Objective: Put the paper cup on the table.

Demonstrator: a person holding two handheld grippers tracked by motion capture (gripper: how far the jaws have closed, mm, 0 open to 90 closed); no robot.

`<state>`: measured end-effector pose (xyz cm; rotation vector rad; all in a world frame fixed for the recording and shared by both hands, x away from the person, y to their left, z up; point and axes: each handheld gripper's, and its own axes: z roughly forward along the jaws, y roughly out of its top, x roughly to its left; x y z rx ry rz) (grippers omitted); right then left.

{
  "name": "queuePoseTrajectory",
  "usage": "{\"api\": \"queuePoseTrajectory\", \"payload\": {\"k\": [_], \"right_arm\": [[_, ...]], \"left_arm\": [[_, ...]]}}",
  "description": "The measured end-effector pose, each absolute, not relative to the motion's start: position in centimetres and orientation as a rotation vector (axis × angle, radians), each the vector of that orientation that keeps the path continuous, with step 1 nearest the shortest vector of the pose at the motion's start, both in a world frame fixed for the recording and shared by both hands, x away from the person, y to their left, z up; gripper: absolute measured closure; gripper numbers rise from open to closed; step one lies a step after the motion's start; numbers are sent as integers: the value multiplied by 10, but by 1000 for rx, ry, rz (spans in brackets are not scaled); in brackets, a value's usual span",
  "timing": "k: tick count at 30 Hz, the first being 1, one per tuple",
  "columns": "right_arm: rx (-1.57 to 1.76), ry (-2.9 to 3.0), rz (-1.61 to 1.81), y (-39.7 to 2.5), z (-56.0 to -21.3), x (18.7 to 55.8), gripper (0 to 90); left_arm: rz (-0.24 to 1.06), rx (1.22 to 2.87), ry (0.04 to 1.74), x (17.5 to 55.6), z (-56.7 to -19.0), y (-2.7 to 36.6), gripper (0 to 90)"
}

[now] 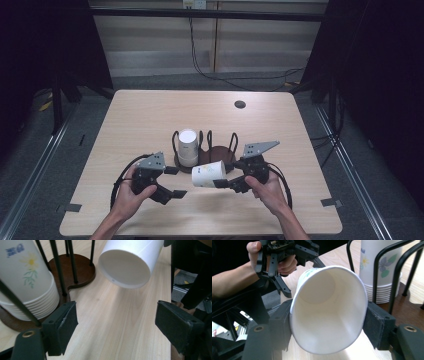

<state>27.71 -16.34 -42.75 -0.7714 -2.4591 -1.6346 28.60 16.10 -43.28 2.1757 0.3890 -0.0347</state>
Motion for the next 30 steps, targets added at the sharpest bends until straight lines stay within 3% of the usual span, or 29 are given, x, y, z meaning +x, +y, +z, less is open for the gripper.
{"api": "queuePoseTrajectory", "payload": {"k": [14,30], "right_arm": [[-889,-2525,-1566,-191,-418,273,319],[-989,-2589,-1453,-224,-416,270,319]], "left_arm": [[19,2173,496,291,-439,172,180],[25,2191,496,291,-440,174,180]]}}
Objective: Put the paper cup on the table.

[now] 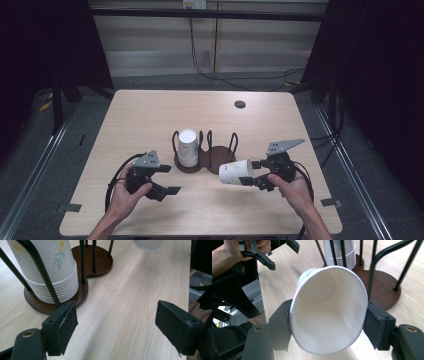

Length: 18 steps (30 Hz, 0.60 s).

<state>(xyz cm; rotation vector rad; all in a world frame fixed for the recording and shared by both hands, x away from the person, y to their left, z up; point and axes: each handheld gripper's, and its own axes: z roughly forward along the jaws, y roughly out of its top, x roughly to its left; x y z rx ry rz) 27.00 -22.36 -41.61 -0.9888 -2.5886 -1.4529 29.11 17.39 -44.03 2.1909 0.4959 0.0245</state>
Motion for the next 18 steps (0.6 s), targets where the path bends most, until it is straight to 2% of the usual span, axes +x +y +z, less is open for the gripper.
{"api": "queuePoseTrajectory", "payload": {"k": [18], "right_arm": [[-1120,-2679,-1381,-253,-401,277,318]], "left_arm": [[7,2180,495,291,-440,174,165]]}}
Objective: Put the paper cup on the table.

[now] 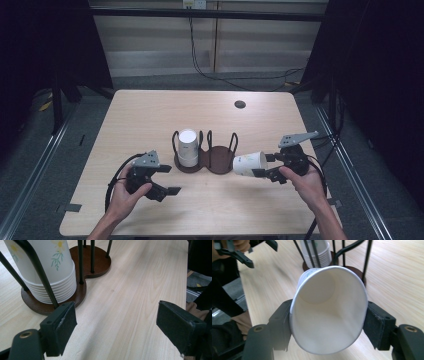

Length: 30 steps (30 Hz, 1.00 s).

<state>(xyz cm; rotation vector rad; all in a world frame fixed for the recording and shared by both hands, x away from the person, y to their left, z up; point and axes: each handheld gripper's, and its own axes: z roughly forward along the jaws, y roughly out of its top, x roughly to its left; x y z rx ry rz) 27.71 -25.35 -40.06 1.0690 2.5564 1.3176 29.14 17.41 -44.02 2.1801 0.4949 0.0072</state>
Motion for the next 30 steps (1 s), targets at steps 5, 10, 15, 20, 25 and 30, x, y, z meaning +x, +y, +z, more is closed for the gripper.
{"api": "queuePoseTrajectory", "payload": {"k": [5,10,15,20,25,30], "right_arm": [[1097,2542,1279,-259,-396,280,317],[1138,2544,1228,-264,-391,287,316],[1172,2528,1195,-269,-388,295,316],[1194,2542,1124,-269,-386,304,314],[1235,2555,1086,-267,-384,313,311],[1260,2563,1003,-265,-384,323,305]], "left_arm": [[7,2185,497,292,-440,174,165],[13,2188,493,292,-440,174,165],[16,2194,499,292,-440,173,165],[16,2192,501,291,-440,173,165],[11,2189,499,292,-441,174,164],[11,2193,502,292,-441,173,164]]}}
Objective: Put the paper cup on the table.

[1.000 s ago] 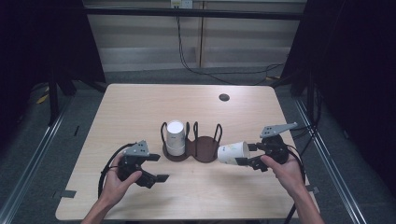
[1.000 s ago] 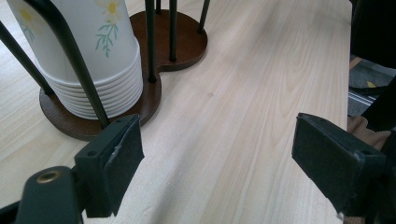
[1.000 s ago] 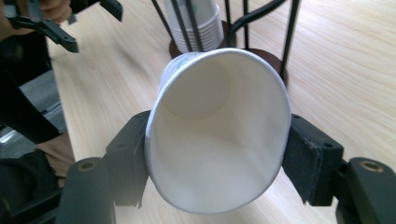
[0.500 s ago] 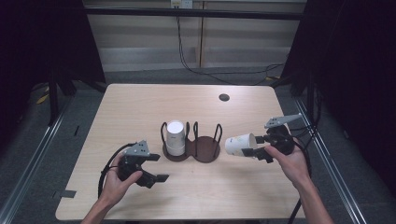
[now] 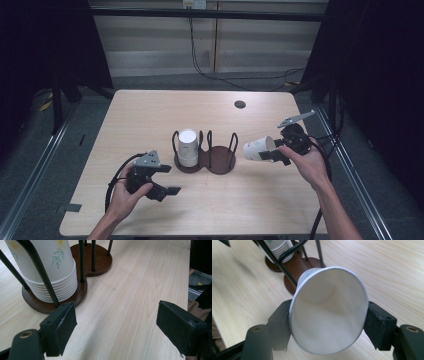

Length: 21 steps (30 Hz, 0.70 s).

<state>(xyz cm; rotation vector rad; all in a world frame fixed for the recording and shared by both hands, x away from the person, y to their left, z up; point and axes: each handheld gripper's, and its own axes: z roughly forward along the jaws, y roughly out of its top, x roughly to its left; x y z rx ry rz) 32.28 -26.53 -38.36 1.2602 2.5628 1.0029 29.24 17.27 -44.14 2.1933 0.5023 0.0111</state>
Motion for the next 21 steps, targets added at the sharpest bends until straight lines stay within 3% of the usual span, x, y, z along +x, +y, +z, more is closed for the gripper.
{"api": "queuePoseTrajectory", "payload": {"k": [21], "right_arm": [[1307,2672,601,-260,-384,362,293]], "left_arm": [[7,2209,508,293,-442,173,165]]}}
